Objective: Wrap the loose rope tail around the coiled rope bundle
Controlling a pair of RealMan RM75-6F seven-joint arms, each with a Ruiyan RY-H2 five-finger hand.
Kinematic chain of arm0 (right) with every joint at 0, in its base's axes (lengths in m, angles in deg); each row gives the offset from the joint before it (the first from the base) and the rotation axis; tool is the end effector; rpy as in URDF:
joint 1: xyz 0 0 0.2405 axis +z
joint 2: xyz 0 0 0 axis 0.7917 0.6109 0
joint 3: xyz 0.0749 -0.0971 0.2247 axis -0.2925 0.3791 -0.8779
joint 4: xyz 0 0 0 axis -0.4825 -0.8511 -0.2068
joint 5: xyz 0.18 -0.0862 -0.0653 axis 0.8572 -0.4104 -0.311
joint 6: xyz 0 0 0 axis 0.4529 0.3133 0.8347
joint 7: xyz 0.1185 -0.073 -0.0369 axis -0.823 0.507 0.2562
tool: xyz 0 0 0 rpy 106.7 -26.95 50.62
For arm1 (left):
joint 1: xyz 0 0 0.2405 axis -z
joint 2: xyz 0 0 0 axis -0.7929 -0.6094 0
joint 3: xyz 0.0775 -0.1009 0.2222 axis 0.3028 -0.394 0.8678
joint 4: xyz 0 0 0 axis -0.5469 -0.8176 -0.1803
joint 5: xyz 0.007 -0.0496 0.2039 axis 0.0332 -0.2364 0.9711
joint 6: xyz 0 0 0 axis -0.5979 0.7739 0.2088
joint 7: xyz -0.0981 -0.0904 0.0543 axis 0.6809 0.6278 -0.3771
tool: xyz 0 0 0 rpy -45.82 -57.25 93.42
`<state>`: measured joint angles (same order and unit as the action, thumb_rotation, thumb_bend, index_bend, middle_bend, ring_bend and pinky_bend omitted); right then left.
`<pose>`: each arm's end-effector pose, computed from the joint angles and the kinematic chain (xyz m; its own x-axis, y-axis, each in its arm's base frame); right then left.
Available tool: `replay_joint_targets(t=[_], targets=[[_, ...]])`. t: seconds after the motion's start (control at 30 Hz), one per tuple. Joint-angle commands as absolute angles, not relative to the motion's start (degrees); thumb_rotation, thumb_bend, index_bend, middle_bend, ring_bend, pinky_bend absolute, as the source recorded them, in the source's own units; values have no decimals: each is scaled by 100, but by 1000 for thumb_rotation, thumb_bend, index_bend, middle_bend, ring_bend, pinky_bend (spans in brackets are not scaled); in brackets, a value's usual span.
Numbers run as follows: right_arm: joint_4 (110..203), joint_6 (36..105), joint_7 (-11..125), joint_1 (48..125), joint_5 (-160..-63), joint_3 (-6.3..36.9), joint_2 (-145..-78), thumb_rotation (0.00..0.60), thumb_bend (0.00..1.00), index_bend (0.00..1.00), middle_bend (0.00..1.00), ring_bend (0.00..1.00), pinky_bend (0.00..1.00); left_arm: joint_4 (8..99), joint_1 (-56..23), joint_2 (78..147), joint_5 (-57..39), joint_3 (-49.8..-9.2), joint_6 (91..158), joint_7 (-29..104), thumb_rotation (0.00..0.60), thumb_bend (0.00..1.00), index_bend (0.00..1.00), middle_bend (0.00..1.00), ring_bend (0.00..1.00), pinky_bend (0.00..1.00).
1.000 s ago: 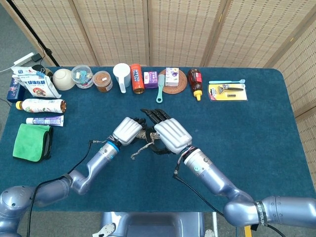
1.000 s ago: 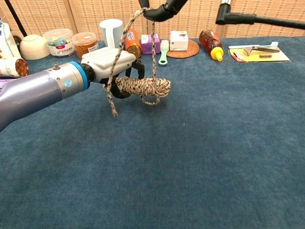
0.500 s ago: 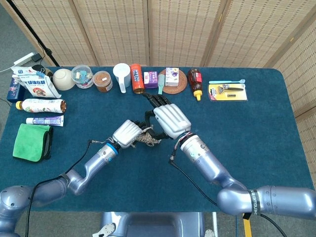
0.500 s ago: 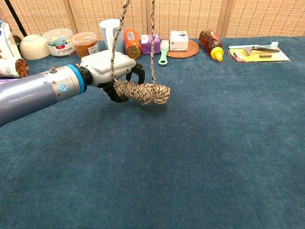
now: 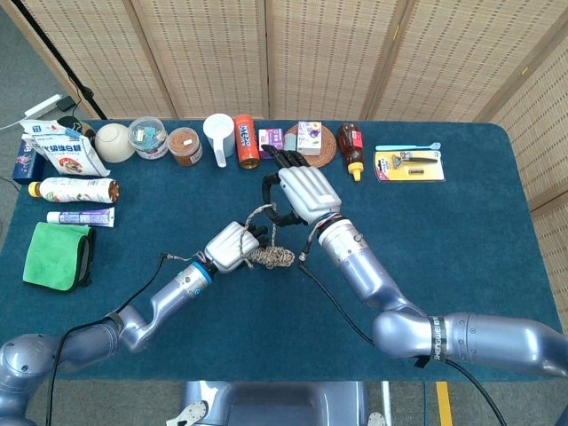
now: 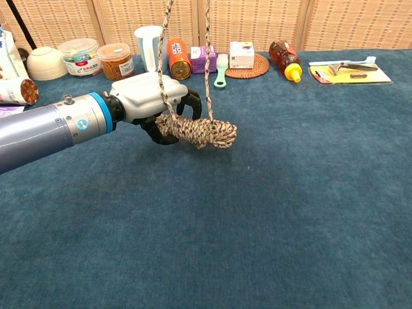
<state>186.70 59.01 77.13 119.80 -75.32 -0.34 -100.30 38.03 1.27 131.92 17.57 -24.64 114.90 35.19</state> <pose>0.0354 -0.3920 0.0818 0.0971 -0.3280 0.9397 -0.9341 -0.3558 -0.0277 -0.1083 0.3690 -0.0789 0.6162 0.0784 0.7836 0.5853 -0.7113 -0.3892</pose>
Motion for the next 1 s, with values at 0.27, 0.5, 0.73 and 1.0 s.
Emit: replay_joint_targets(t=[0.27,0.5,0.73,1.0], targets=[[17901,5664,7343,12085,-7284,24,-10321,600,531,628,0,0,0,4095,102,12973,2254,-2270,11930,3903,600,349,456,305,374,576],[17440,5538,7197,12134,-7170,57,-10473,600,533,632,0,0,0,4246,48,12839,2455,-2194,12175,4035,600,349,456,305,374,576],[16829,5274,6994,12068,-7128,165,-10634,600,533,637,0,0,0,4262,-38,12631,2826,-2090,12734,4426,600,349,456,305,374,576],[16324,4976,6701,11936,-7175,239,-10793,600,534,640,0,0,0,4420,-90,12393,2984,-2101,13062,4584,600,348,456,305,374,576]])
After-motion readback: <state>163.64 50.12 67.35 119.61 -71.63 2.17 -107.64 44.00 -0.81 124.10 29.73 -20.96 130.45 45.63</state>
